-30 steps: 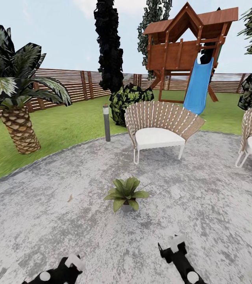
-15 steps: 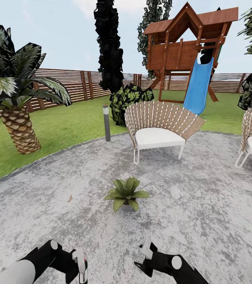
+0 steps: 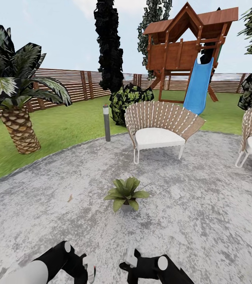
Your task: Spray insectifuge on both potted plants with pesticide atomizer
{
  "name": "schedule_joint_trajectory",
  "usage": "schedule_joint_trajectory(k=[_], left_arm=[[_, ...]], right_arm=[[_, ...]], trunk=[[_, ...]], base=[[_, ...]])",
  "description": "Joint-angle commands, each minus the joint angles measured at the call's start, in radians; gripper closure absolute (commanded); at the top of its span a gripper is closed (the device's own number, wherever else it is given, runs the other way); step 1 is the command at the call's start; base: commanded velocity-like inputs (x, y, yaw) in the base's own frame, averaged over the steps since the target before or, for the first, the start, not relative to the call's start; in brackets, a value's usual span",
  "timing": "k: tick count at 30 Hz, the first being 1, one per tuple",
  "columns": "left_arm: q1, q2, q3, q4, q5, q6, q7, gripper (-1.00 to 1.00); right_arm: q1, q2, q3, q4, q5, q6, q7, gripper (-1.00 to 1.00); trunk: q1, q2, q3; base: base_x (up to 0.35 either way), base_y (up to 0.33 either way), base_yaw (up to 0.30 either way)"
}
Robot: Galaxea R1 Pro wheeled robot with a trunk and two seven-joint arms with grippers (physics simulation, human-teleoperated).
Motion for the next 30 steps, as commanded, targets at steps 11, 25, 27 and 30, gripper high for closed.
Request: schedule_joint_trajectory(k=[11, 25, 27, 30], left_arm=[[0.0, -0.049, -0.002, 0.0, 0.003, -0.024, -0.011, 1.0], [0.001, -0.097, 0.006, 0.003, 0.025, -0.03, -0.011, 1.0], [0.001, -0.099, 0.005, 0.003, 0.047, -0.03, -0.011, 1.0], [0.001, -0.1, 0.005, 0.003, 0.063, -0.032, -0.012, 1.0]], right_arm=[[0.0, 0.011, -0.001, -0.035, 0.009, -0.005, -0.001, 1.0], [0.0, 0.011, 0.0, -0.034, 0.009, -0.007, -0.001, 1.0], [0.0, 0.011, 0.0, -0.034, 0.009, -0.007, -0.001, 1.0], [0.0, 0.011, 0.0, -0.034, 0.009, -0.007, -0.001, 1.0]], trunk=[[0.0, 0.0, -0.001], [0.0, 0.0, -0.001], [0.0, 0.0, -0.001], [0.0, 0.0, -0.001]], base=[[0.0, 0.0, 0.0], [0.0, 0.0, 0.0], [0.0, 0.0, 0.0], [0.0, 0.0, 0.0]])
